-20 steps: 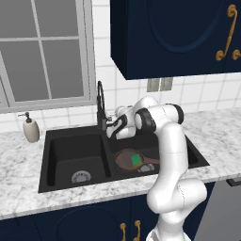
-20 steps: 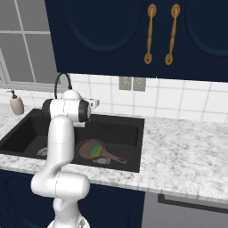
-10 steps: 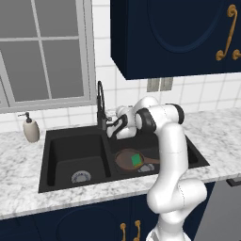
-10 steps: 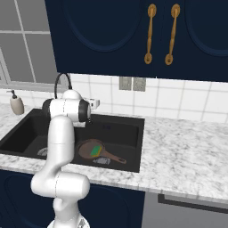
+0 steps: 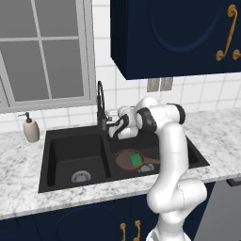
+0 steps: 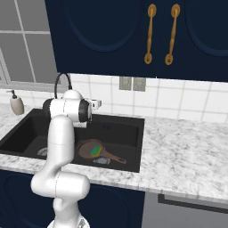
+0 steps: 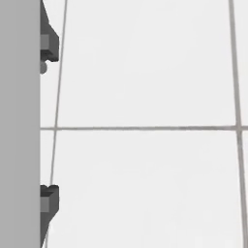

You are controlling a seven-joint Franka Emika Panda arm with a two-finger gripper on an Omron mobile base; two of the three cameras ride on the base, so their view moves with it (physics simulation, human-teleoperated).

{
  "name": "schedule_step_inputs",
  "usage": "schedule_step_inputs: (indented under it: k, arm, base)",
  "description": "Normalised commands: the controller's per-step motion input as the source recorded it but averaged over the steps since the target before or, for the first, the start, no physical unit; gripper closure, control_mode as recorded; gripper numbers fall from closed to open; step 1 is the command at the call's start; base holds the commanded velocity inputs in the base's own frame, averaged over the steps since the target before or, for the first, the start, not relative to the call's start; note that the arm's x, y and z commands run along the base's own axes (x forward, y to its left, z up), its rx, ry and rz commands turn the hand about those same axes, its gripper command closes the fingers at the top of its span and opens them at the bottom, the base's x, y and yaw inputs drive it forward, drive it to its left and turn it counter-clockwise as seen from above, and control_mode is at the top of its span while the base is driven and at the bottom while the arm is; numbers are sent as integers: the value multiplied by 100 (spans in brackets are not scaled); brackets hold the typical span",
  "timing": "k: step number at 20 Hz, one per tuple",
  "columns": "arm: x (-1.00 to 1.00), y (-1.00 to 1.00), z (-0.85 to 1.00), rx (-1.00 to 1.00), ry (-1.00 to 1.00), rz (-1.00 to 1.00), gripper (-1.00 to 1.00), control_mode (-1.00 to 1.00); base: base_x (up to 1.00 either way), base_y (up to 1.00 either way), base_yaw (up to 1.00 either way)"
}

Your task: Pick the pan and sponge and place them into the sink. Then turn on the water.

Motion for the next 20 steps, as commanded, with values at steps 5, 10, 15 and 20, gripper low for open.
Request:
schedule_step_inputs:
  k: [5,10,15,20]
  arm:
    - [-1,-100,-18,4,-6,0,-100,-100]
    - [-2,-100,-22,4,-6,0,-100,-100]
    - [0,-99,-23,3,-5,0,-100,-100]
    - [0,-87,-29,1,-4,0,-100,-100]
  base:
    - [0,0,0]
    - [0,0,0]
    - [0,0,0]
    - [0,0,0]
